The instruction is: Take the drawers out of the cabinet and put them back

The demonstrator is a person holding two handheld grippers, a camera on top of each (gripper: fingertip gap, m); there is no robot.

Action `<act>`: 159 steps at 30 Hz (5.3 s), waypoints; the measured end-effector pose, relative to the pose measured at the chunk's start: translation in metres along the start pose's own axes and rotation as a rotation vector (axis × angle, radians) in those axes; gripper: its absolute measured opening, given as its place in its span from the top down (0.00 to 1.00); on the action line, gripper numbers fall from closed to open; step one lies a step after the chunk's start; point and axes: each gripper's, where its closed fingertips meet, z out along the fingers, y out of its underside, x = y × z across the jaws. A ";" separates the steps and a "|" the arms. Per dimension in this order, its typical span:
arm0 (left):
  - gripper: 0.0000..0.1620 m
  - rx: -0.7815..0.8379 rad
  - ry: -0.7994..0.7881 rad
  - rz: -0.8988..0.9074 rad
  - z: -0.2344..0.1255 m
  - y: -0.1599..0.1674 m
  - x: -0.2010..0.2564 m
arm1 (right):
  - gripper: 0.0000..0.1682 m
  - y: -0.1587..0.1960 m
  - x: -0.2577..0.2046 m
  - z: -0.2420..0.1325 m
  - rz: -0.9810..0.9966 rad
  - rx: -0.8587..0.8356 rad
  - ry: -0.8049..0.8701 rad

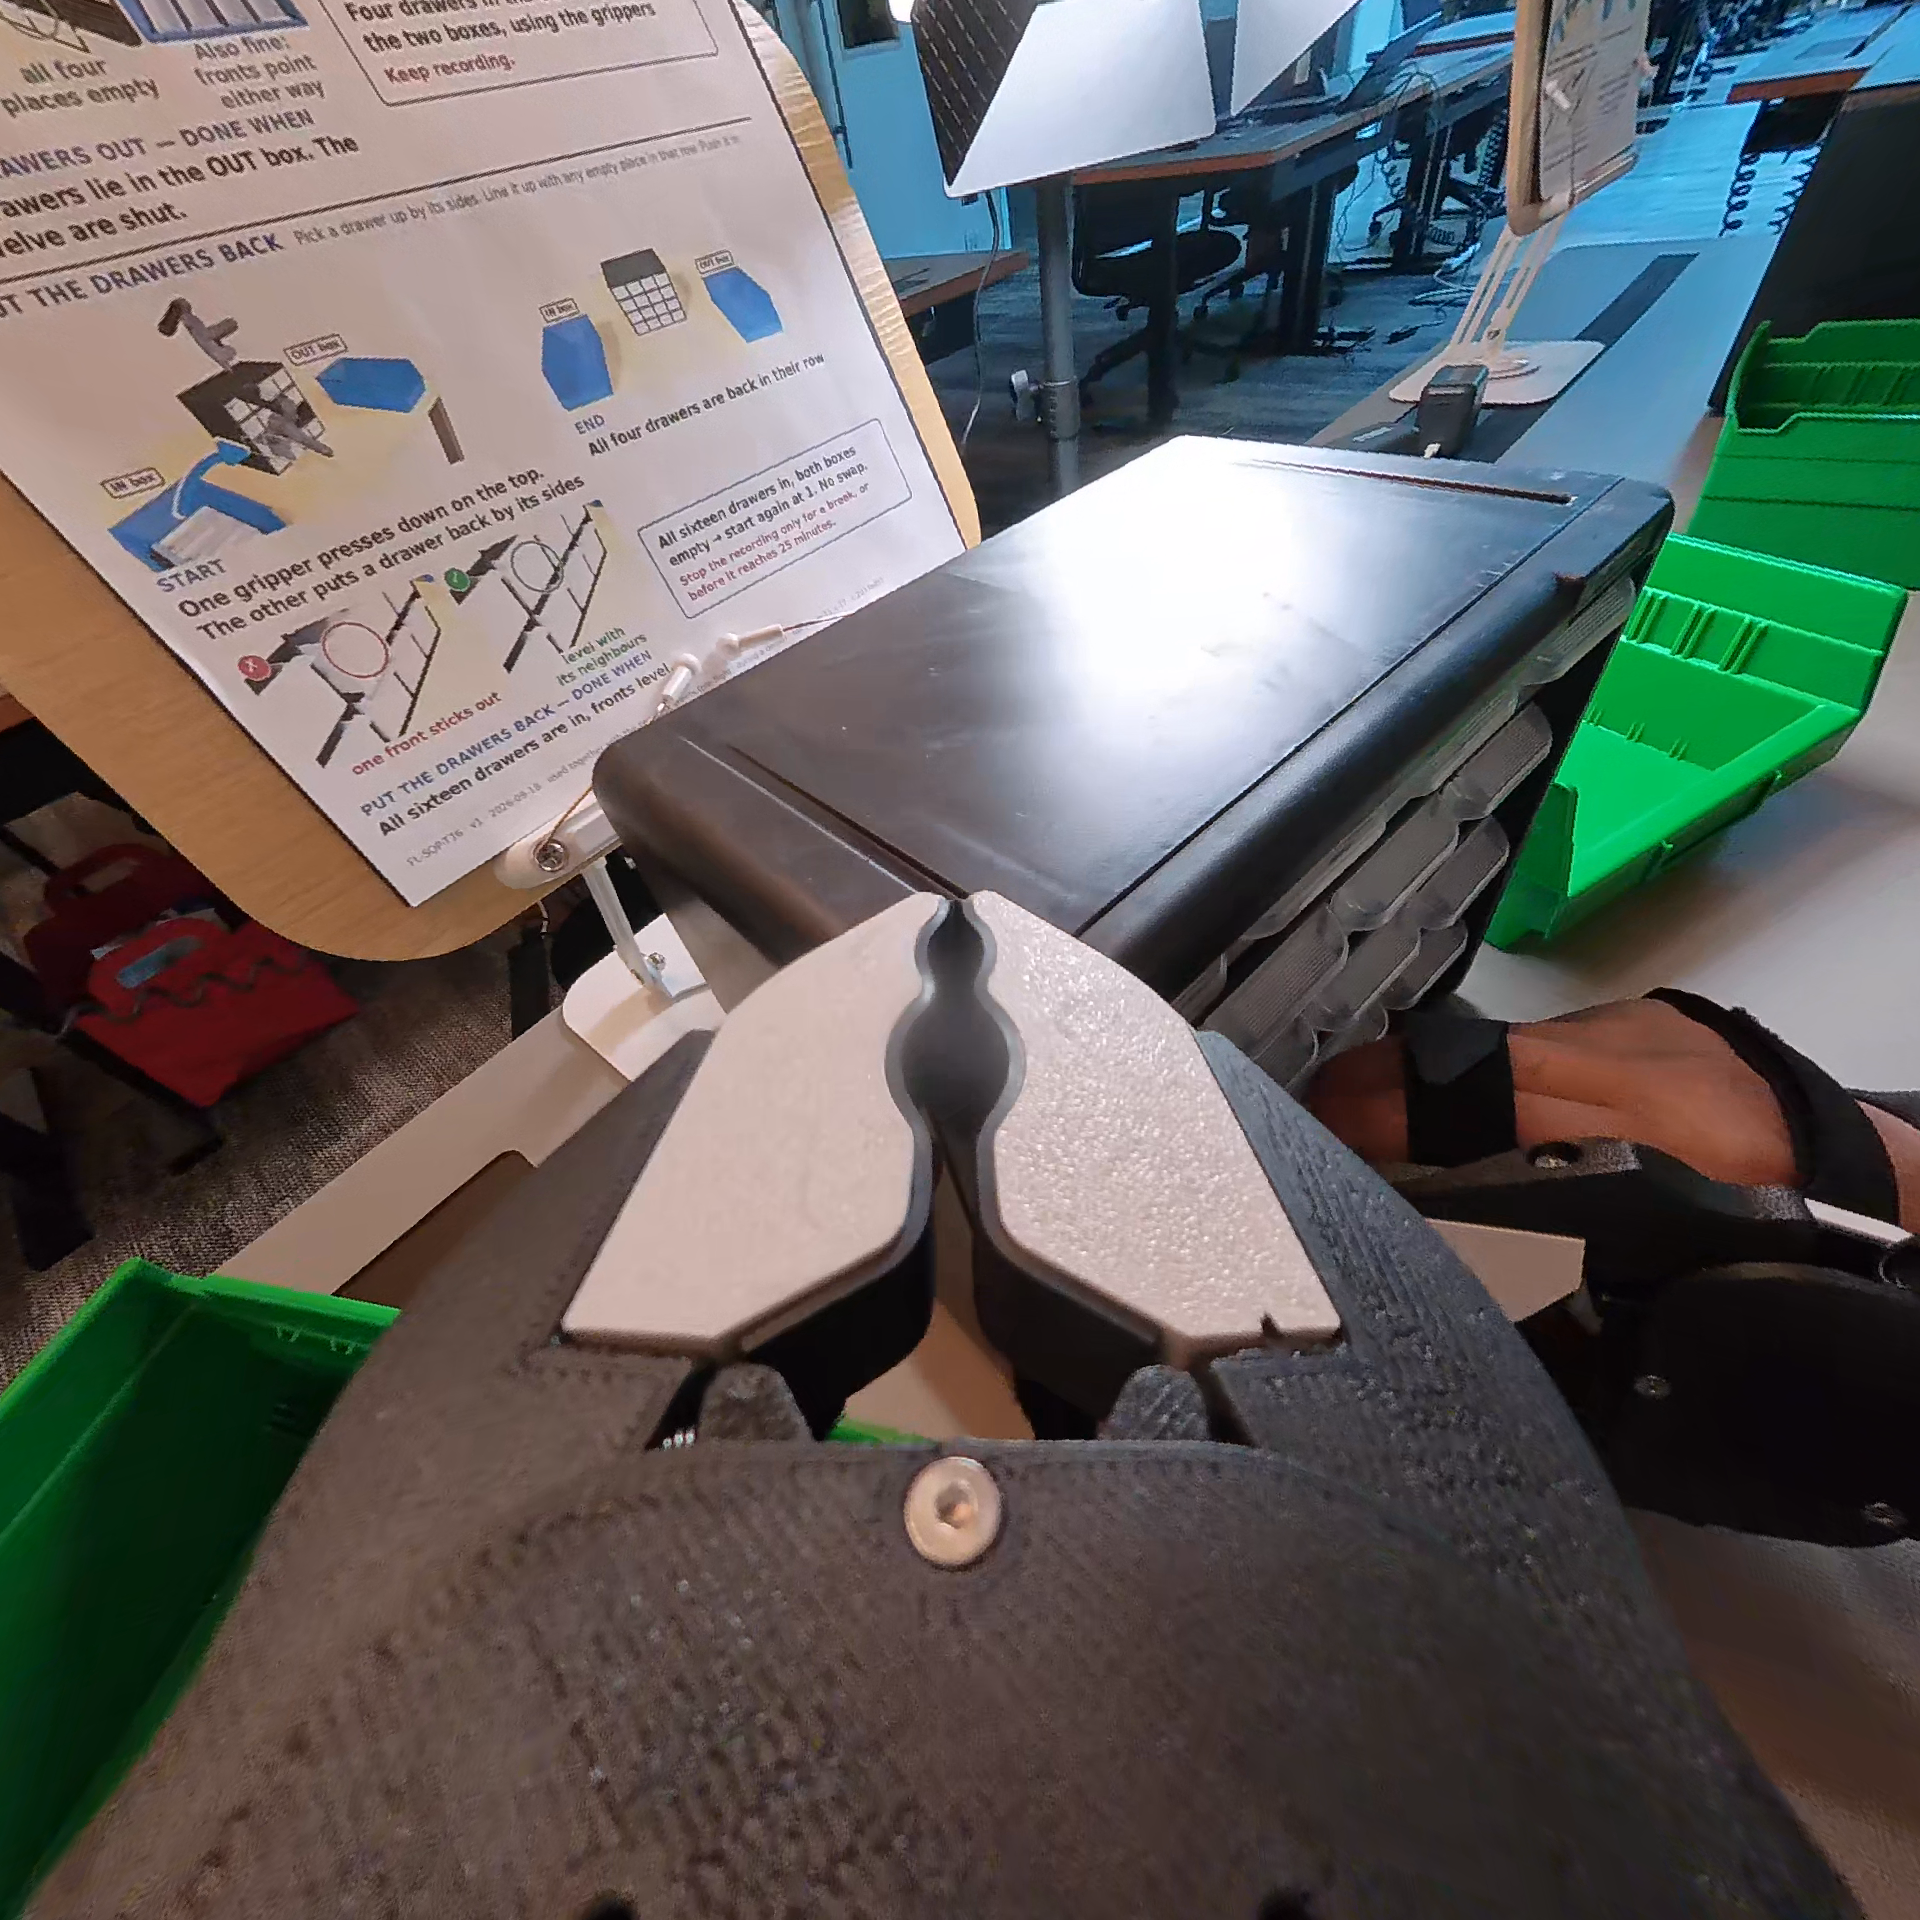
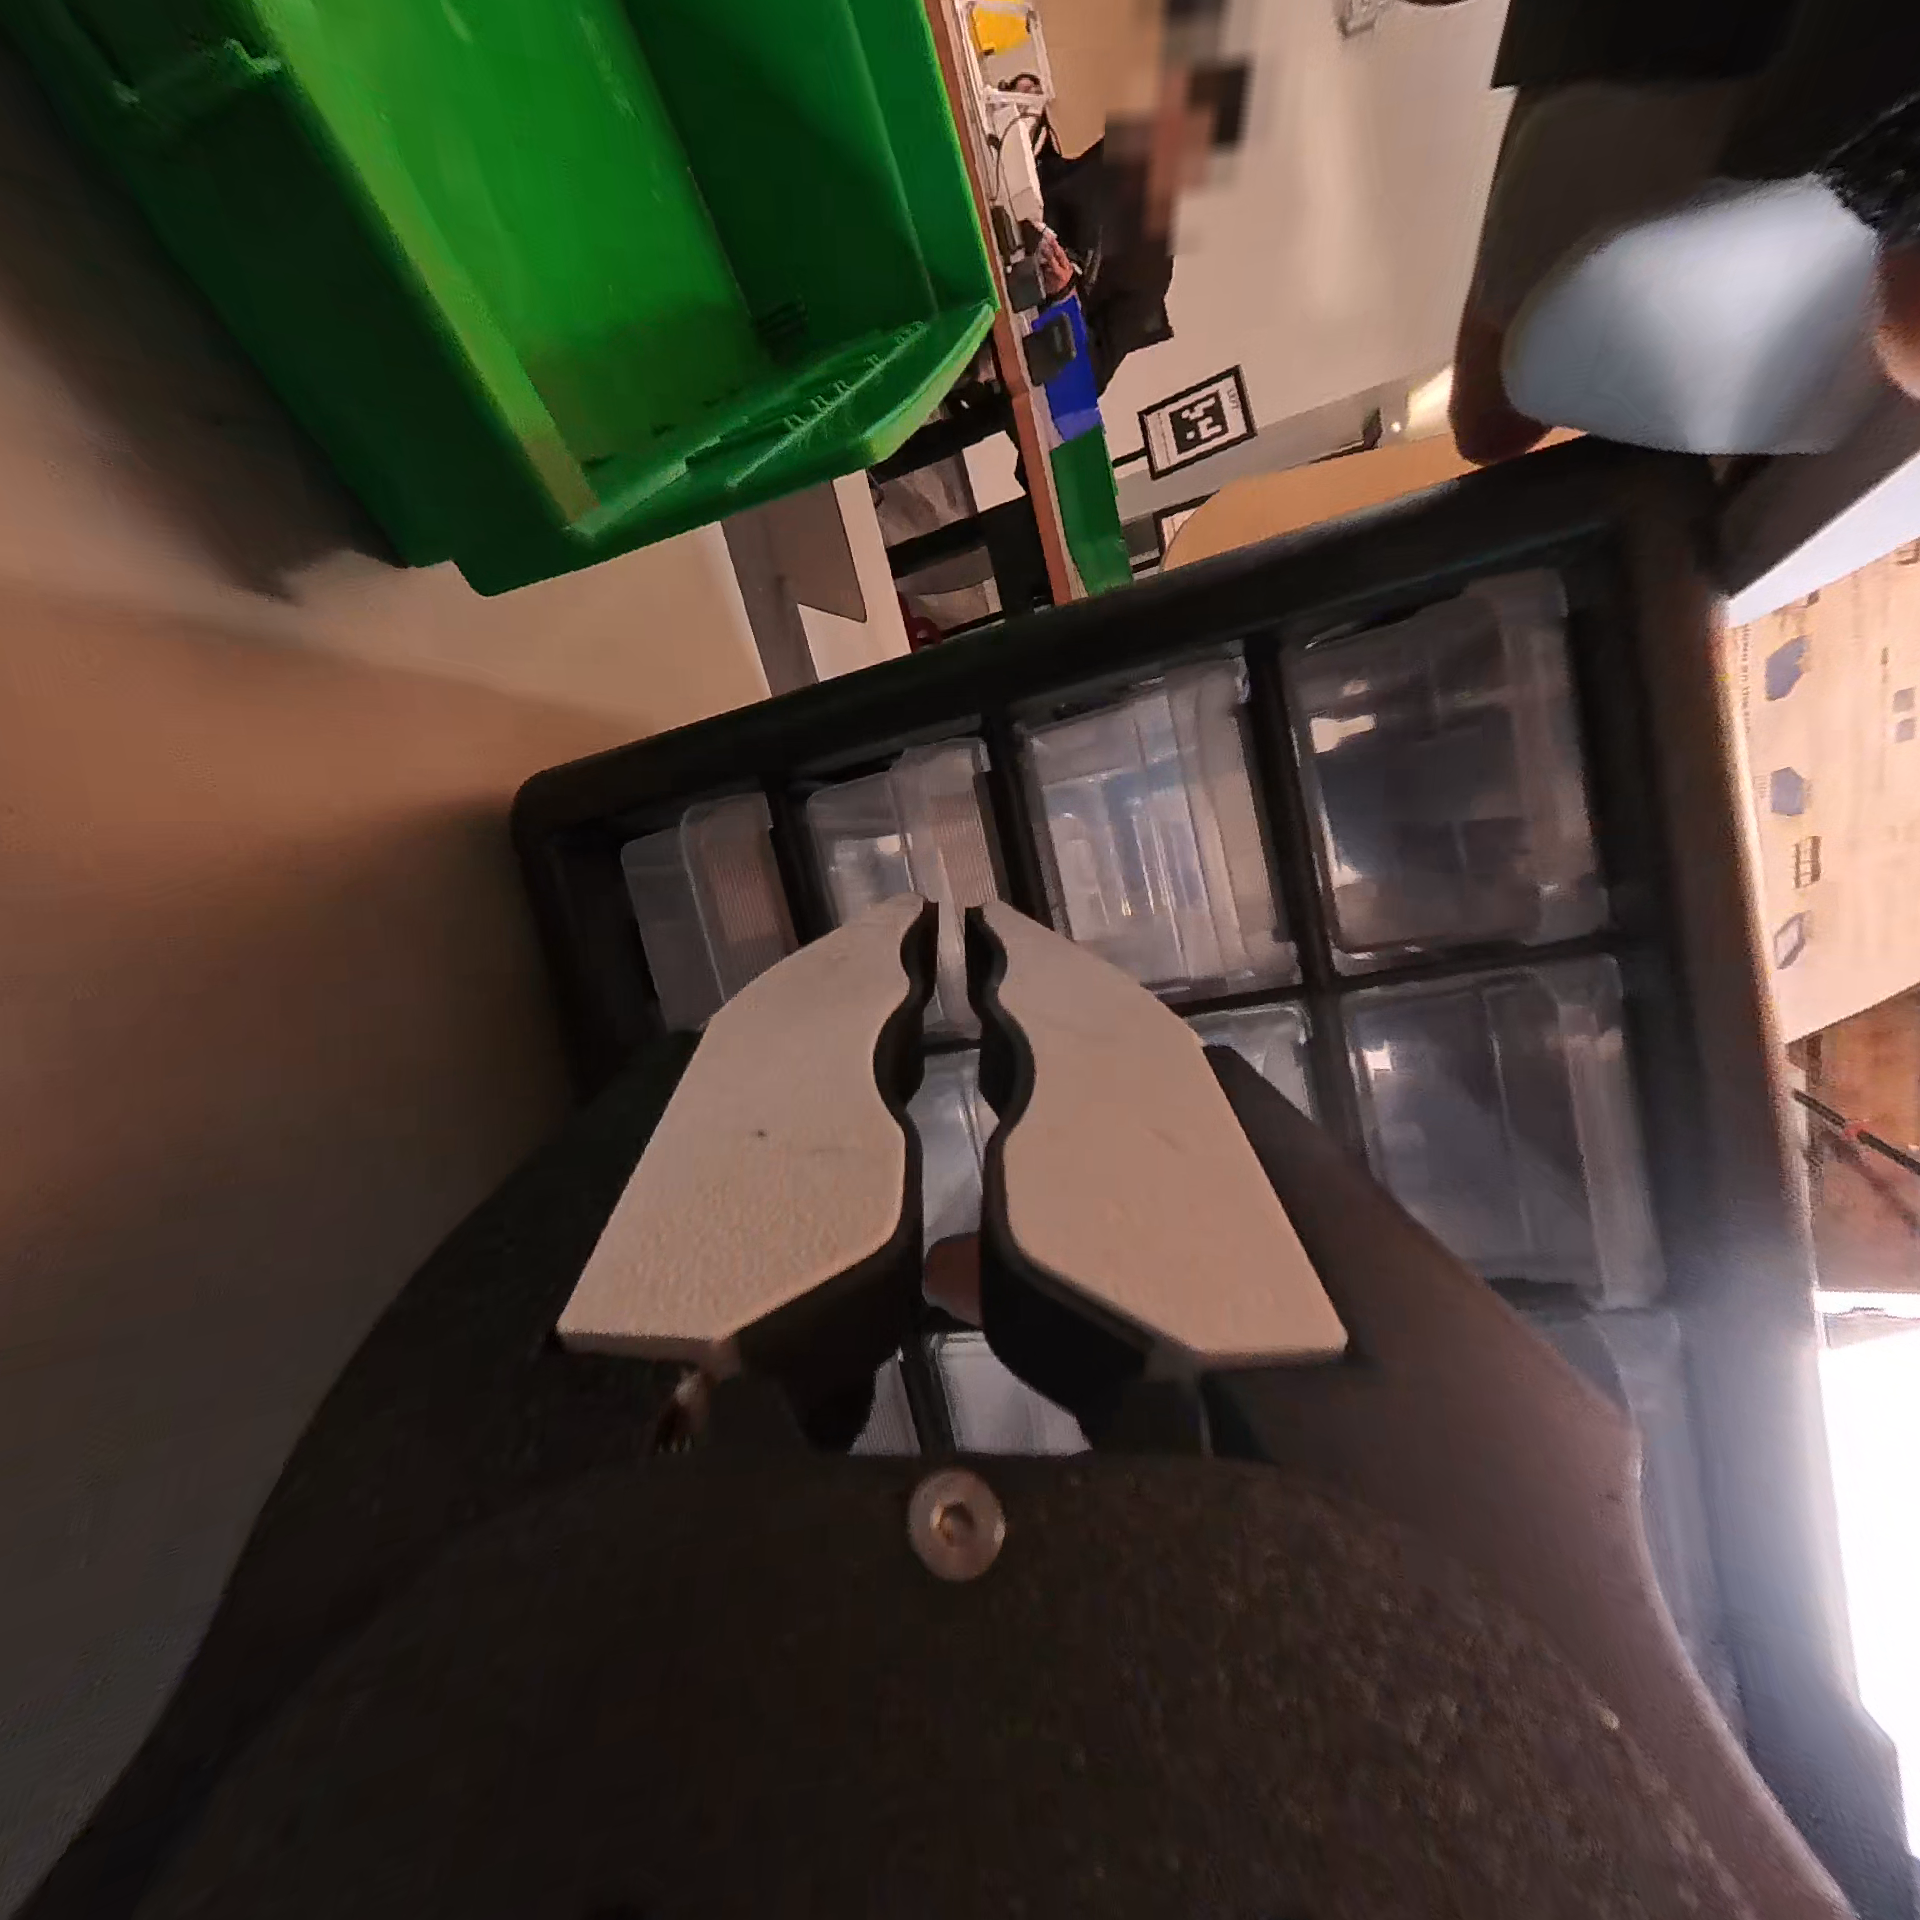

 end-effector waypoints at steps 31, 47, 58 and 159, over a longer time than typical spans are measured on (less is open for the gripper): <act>1.00 0.010 0.000 0.009 0.000 0.000 -0.001 | 0.93 -0.021 -0.015 -0.048 -0.046 0.014 -0.241; 1.00 0.019 -0.011 0.020 0.001 -0.001 -0.001 | 0.84 -0.037 -0.025 -0.055 0.166 -0.018 -0.616; 1.00 0.012 -0.011 0.019 0.000 0.000 -0.002 | 0.89 -0.040 -0.036 -0.071 0.107 -0.022 -0.840; 1.00 0.004 -0.055 0.090 0.000 -0.001 0.001 | 0.86 0.049 0.014 -0.022 0.004 0.003 -0.014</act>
